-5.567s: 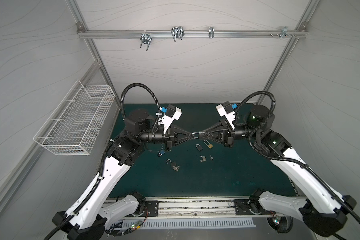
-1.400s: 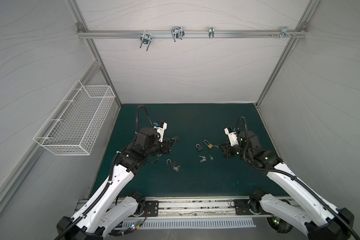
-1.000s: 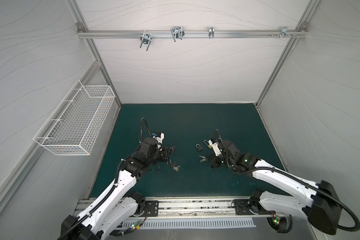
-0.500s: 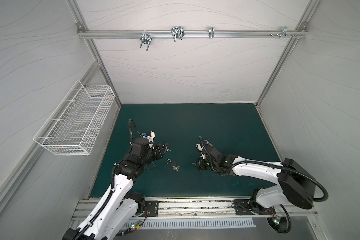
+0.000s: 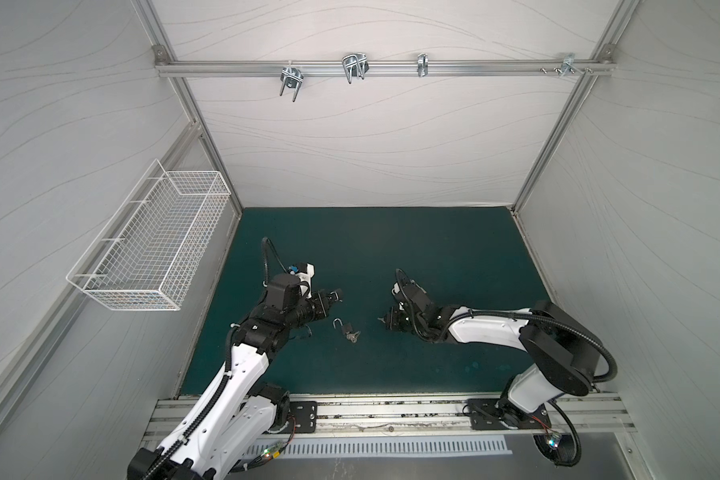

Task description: Lock with the key

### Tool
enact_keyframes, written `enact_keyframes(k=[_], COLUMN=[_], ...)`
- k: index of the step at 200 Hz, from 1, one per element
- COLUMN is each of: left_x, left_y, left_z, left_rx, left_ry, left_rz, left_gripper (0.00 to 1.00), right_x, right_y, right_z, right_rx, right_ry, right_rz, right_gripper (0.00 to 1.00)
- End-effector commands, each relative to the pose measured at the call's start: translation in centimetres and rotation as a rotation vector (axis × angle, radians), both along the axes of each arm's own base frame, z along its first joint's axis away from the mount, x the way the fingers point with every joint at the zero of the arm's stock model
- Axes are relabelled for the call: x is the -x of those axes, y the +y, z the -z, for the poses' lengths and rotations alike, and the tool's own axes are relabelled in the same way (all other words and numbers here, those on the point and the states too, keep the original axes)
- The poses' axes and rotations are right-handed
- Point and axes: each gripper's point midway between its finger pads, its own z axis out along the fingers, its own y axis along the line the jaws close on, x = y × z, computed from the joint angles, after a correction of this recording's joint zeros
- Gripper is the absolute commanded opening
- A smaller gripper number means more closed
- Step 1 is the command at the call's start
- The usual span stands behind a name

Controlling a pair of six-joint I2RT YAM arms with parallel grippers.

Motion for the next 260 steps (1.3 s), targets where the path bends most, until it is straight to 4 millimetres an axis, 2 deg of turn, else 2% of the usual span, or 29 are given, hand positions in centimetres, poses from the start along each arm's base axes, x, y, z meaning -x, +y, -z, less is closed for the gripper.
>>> enact_keyframes(k=[1, 44, 81, 134, 158, 178, 215, 231, 242, 260], left_x=[-1.1, -1.3, -1.4, -1.5, -1.4, -1.4, -1.0, -0.9, -0.7, -0.1], left_y=[-0.6, -0.9, -1.0, -1.3, -1.5, -2.1, -3.8, -4.8, -5.6, -7.3], left_z=[-3.6, -3.6, -3.7, -3.5, -3.5, -3.8, -5.6, -6.3, -6.8, -7.7], left_rx=[0.041, 0.04, 0.042, 0.057, 0.061, 0.078, 0.154, 0.191, 0.209, 0.207], left_ry=[-0.097, -0.094, -0.094, -0.087, -0.09, -0.103, -0.157, -0.174, -0.18, -0.196], left_rz=[0.019, 0.032, 0.035, 0.046, 0.065, 0.096, 0.196, 0.254, 0.295, 0.372], left_gripper=[0.0, 0.0, 0.0, 0.0, 0.0, 0.0, 0.0, 0.0, 0.0, 0.0], right_x=[-1.0, -0.9, -0.2, 0.9, 0.8, 0.4, 0.2, 0.9, 2.2, 3.8], right_y=[0.3, -0.1, -1.4, -2.7, -3.3, -3.9, -4.7, -5.0, -5.0, -5.3], right_z=[-0.2, 0.6, 1.7, 2.8, 2.3, 0.5, -6.8, -10.1, -12.5, -15.4], right_rx=[-0.041, -0.023, 0.006, 0.029, 0.047, 0.06, 0.048, 0.057, 0.062, 0.057], right_ry=[0.017, 0.044, 0.072, 0.117, 0.085, 0.015, -0.299, -0.476, -0.605, -0.771], right_rz=[0.047, 0.056, 0.087, 0.108, 0.105, 0.081, -0.092, -0.228, -0.365, -0.502], right_gripper=[0.0, 0.0, 0.0, 0.11, 0.2, 0.28, 0.47, 0.59, 0.72, 0.85])
